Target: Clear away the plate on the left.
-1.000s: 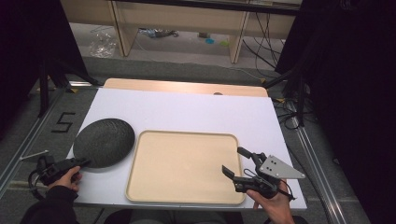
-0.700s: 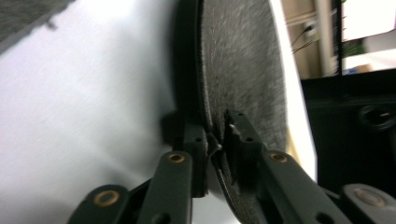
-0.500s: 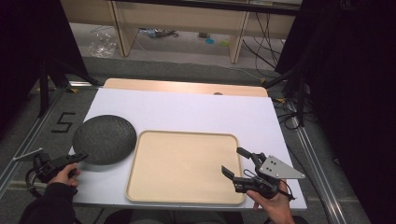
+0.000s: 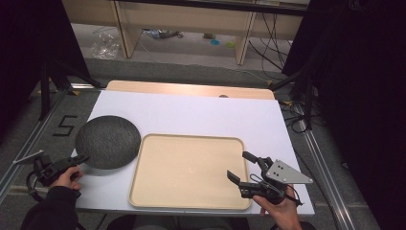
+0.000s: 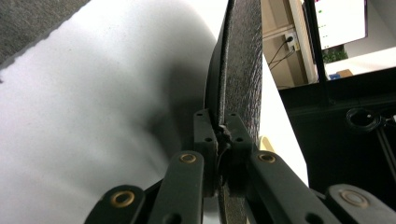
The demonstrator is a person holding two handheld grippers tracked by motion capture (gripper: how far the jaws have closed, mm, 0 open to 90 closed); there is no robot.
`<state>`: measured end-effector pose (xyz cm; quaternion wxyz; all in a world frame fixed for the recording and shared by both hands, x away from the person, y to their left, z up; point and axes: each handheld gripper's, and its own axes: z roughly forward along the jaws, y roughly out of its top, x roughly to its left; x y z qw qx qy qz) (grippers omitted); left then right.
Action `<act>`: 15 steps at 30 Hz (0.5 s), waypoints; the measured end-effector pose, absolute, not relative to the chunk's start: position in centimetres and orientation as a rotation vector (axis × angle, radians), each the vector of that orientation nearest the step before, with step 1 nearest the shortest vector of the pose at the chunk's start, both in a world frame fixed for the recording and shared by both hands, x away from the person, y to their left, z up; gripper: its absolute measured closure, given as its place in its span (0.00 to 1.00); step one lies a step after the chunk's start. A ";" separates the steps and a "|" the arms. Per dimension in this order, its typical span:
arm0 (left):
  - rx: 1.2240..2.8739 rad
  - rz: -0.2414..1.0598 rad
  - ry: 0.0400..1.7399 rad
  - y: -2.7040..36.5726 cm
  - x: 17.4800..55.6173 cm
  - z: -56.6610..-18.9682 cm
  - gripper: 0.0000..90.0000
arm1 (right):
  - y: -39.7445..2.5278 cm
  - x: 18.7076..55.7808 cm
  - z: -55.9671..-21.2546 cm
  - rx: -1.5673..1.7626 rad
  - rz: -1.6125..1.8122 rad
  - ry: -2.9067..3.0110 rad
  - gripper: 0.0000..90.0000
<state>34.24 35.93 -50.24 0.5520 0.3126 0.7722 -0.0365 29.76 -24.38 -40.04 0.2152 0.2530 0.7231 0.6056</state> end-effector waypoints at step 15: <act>0.689 -0.136 1.821 36.3 34.2 -50.6 0.96 | -24.6 29.7 -39.9 0.721 1.672 1.986 0.24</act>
